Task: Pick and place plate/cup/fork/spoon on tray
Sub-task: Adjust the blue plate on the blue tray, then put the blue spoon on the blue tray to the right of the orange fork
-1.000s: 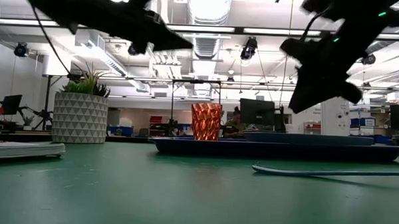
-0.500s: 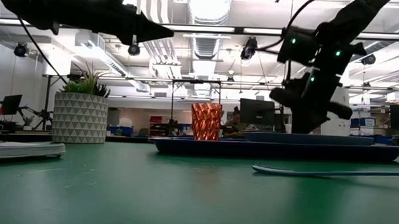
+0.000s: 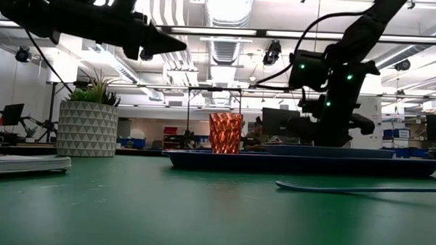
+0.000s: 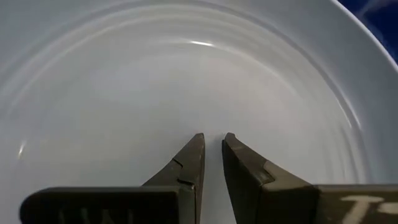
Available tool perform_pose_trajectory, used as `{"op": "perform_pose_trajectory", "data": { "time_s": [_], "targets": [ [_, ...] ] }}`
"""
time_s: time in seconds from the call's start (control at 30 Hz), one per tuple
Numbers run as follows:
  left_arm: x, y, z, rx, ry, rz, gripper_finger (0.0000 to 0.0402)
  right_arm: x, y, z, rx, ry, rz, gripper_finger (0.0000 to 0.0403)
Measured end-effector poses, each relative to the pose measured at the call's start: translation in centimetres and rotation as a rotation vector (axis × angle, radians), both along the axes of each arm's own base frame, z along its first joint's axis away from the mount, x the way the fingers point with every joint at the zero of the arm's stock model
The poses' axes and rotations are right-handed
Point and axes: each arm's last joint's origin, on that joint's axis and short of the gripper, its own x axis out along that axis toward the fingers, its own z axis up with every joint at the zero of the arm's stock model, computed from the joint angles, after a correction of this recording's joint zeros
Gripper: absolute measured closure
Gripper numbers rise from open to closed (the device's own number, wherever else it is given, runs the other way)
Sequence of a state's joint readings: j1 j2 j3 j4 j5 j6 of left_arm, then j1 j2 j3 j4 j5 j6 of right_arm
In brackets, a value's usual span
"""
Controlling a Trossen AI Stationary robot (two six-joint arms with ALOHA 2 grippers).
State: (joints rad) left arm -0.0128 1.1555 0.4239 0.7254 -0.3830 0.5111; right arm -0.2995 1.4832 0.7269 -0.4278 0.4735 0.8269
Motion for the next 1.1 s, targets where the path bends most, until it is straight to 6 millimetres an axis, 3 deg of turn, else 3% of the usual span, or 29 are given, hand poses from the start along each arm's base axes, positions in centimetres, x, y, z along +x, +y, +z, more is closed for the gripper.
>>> {"op": "perform_pose_trajectory", "data": {
  "time_s": [0.2,0.33,0.43,0.57,0.73,0.9,1.1],
  "targets": [
    [-0.2,0.0,0.2,-0.001,-0.012,0.0,0.0402,1.0,-0.6,0.6,-0.011,0.01,0.044,0.0355],
    [-0.2,0.0,0.2,-0.001,-0.009,0.0,0.0402,1.5,-0.4,2.8,-0.024,-0.057,0.064,0.0355],
    [-0.2,0.0,0.2,-0.002,-0.01,0.0,0.0402,1.8,0.9,4.8,0.001,-0.132,0.121,0.0355],
    [-0.2,0.0,0.1,-0.004,-0.01,0.0,0.0402,1.9,3.7,7.2,0.076,-0.278,0.203,0.0355],
    [-0.2,0.0,0.1,-0.011,-0.013,0.0,0.0402,1.7,8.9,8.9,0.19,-0.429,0.257,0.0355],
    [-0.2,0.0,0.2,-0.057,-0.031,-0.004,0.0402,1.4,14.2,8.6,0.289,-0.498,0.246,0.0343],
    [-0.2,0.0,0.0,-0.056,-0.026,-0.004,0.0402,0.6,19.9,7.2,0.525,-0.485,0.172,0.0297]
  ]
}}
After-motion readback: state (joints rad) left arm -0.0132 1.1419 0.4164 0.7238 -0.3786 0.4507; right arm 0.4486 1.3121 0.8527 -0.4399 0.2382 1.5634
